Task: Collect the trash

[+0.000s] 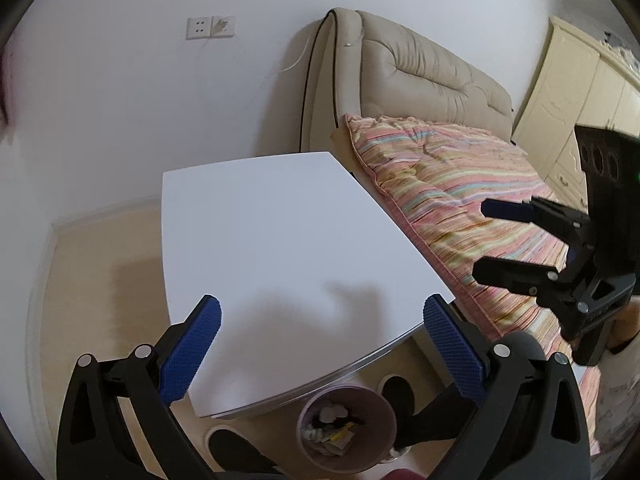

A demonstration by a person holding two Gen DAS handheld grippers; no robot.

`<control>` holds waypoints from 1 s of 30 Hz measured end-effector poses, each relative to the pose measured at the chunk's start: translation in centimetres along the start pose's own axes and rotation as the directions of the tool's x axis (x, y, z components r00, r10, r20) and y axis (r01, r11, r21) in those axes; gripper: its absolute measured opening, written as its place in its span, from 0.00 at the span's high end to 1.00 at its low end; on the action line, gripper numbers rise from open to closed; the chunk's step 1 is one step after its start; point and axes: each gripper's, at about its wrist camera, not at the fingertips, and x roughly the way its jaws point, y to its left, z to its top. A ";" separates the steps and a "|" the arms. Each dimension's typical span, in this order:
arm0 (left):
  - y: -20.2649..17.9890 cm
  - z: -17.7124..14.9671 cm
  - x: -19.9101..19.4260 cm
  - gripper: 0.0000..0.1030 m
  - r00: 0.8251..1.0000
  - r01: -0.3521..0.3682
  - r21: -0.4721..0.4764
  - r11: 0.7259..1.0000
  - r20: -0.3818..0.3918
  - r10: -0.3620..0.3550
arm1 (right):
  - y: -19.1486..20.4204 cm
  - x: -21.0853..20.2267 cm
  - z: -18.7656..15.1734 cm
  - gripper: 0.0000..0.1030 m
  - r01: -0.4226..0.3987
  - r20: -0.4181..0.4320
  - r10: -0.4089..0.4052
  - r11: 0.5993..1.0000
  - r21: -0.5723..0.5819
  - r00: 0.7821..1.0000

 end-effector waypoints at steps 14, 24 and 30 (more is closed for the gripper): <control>0.0 0.0 0.0 0.06 1.000 -0.029 -0.009 1.000 0.000 0.029 | 0.2 0.4 0.2 0.03 0.001 -0.008 -0.001 1.000 -0.003 1.000; -0.2 0.0 0.0 0.06 1.000 -0.025 -0.004 1.000 0.002 0.025 | 0.3 0.5 0.1 0.03 0.002 -0.011 -0.002 1.000 -0.004 1.000; -0.3 0.1 -0.1 0.06 1.000 -0.026 -0.002 1.000 0.000 0.026 | 0.4 0.5 0.1 0.03 0.003 -0.011 -0.003 1.000 -0.003 1.000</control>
